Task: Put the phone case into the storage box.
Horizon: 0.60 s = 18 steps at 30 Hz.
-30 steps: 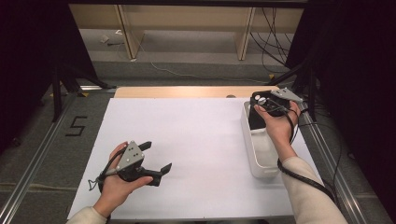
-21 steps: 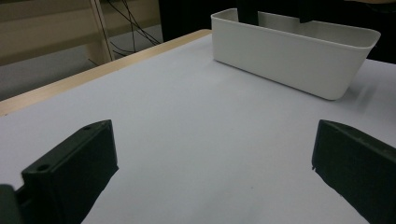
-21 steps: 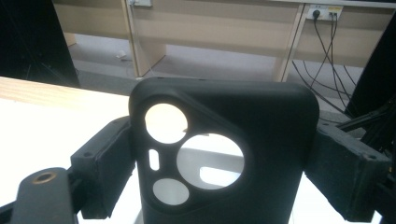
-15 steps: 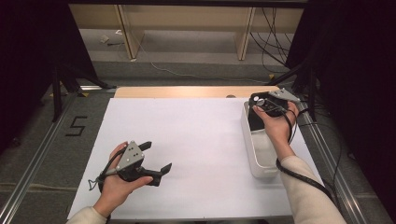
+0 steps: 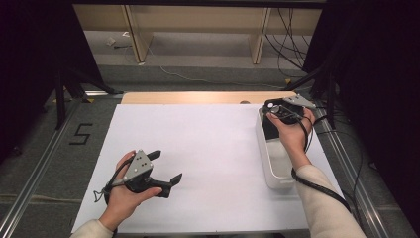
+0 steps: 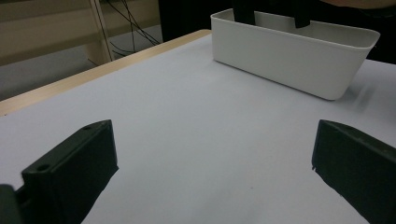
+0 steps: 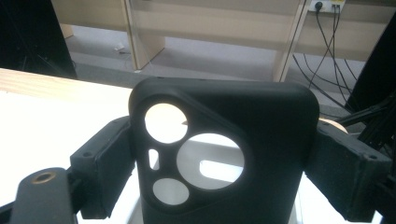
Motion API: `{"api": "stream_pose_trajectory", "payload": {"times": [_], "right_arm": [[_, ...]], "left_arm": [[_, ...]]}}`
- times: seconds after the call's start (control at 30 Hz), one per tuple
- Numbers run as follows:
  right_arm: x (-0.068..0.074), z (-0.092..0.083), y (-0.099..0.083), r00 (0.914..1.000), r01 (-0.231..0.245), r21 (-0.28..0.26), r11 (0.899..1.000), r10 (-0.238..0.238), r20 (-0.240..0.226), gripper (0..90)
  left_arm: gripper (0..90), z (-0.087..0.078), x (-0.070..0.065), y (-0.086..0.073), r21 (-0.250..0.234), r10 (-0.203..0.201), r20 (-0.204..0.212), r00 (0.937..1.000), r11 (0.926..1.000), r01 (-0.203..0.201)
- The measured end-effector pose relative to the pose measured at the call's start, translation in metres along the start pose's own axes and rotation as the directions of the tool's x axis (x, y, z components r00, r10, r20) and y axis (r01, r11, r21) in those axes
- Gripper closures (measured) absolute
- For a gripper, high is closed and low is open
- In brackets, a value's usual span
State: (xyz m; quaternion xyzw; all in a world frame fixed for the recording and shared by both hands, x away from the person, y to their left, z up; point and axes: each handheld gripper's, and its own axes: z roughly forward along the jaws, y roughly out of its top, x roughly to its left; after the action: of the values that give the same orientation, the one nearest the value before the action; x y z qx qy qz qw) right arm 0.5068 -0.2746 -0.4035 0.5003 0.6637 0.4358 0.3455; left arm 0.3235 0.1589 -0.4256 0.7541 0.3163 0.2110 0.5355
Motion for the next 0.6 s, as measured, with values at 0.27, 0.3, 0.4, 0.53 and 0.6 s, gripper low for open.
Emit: {"api": "stream_pose_trajectory", "payload": {"times": [0.27,0.3,0.4,0.53,0.6], "right_arm": [[0.0004,0.0033,-0.002,1.0,0.006,0.005,1.0,-0.006,0.003,15.3],[0.0005,0.0037,-0.0024,1.0,0.005,0.006,1.0,-0.005,0.005,15.2],[0.0005,0.005,-0.0034,1.0,0.004,0.01,1.0,-0.004,0.005,15.2],[0.0011,0.0064,-0.0043,1.0,0.004,0.013,1.0,-0.004,0.006,15.2],[0.0009,0.0068,-0.0043,1.0,0.003,0.013,1.0,-0.003,0.005,15.2]], "left_arm": [[0.0,0.0,0.0001,0.0,0.001,0.001,-0.001,1.0,1.0,-0.001],[0.0,0.0,0.0001,0.0,0.001,0.001,-0.001,1.0,1.0,-0.001],[0.0,0.0,0.0,0.0,0.001,0.001,0.0,1.0,1.0,-0.001],[0.0,0.0,0.0001,0.0,0.0,0.001,-0.001,1.0,1.0,-0.001],[0.0,0.0001,0.0002,-0.0001,0.0,0.001,-0.001,1.0,1.0,-0.001]]}}
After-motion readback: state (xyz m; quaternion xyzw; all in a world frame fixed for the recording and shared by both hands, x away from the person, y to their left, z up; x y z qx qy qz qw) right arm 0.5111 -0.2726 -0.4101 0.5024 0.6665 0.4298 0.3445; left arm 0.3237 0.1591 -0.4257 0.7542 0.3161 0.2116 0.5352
